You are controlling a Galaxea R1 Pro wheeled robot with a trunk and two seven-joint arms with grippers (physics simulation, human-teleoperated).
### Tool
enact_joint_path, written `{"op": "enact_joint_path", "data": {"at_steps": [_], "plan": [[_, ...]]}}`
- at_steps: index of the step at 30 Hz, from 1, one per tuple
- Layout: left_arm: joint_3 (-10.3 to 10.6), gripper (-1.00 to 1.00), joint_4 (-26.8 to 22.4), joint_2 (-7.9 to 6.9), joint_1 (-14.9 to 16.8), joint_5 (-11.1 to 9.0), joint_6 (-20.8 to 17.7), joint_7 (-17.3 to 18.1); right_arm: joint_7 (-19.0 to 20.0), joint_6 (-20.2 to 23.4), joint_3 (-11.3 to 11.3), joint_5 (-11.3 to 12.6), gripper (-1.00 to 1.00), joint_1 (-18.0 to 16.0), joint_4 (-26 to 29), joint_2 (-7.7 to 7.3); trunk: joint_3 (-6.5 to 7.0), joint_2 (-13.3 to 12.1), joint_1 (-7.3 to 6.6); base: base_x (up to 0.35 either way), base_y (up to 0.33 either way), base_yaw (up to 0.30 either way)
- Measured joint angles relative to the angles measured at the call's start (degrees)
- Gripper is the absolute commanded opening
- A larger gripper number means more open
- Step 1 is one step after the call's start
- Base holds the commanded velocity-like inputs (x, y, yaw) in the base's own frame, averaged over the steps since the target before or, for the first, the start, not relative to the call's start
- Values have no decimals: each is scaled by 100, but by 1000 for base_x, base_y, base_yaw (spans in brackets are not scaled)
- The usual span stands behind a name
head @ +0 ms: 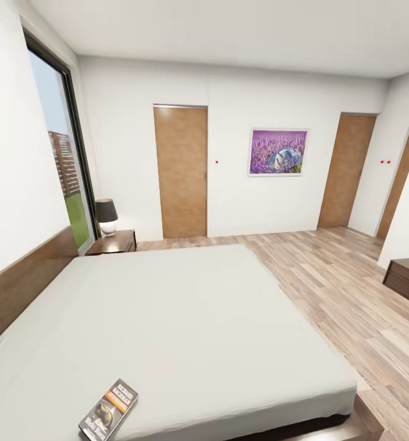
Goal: In the bedroom, move the book from the bed onto either nightstand, and place the two sandals side by side next to the bed.
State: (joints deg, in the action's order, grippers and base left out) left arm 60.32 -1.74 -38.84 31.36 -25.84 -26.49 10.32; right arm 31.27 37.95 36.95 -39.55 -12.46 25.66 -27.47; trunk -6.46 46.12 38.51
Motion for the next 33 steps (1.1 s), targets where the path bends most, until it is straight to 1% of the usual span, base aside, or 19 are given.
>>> {"op": "enact_joint_path", "data": {"at_steps": [3,5,6,8,11,14,15,17,23,24,28,33], "plan": [[-4,100,-4,26,-201,-81,152,-66,-107,-2,0,4,100,-2,0,33,54,-121,-66,0,0,0],[-8,100,-4,83,-291,-178,245,-91,-156,-29,0,6,100,-2,0,64,90,-201,-110,0,0,0],[-5,100,-4,84,-292,-177,247,-92,-157,-30,0,5,100,-3,0,64,108,-241,-132,0,0,0],[-11,100,-3,201,-381,-320,310,-107,-190,-92,0,3,100,-3,0,87,144,-322,-176,0,0,0],[-10,100,-4,393,-597,-529,372,-147,-230,-182,-1,1,100,-1,-5,109,198,-442,-242,0,0,0],[-8,100,-19,512,-786,-649,405,-238,-276,-231,-1,-1,100,-1,-11,120,252,-563,-308,0,0,0],[-7,100,-19,513,-788,-649,406,-239,-276,-232,-1,-1,100,-1,-11,120,270,-603,-330,0,0,0],[-9,100,-25,586,-867,-697,419,-283,-317,-251,-1,-1,100,-2,-17,124,306,-683,-374,0,0,0],[-12,100,-12,905,-1066,-758,630,-351,-391,-283,-3,-2,100,-1,-137,131,414,-924,-506,0,0,0],[-9,100,-12,906,-1067,-756,632,-351,-391,-283,-3,-2,100,-1,-137,131,433,-965,-528,0,0,0],[-14,100,-8,1150,-1230,-770,736,-372,-413,-293,-4,-1,100,0,-192,161,504,-1125,-616,0,0,0],[-18,100,-7,1488,-1380,-823,825,-391,-499,-379,-4,0,100,0,-231,263,589,-1322,-725,0,0,0]]}}
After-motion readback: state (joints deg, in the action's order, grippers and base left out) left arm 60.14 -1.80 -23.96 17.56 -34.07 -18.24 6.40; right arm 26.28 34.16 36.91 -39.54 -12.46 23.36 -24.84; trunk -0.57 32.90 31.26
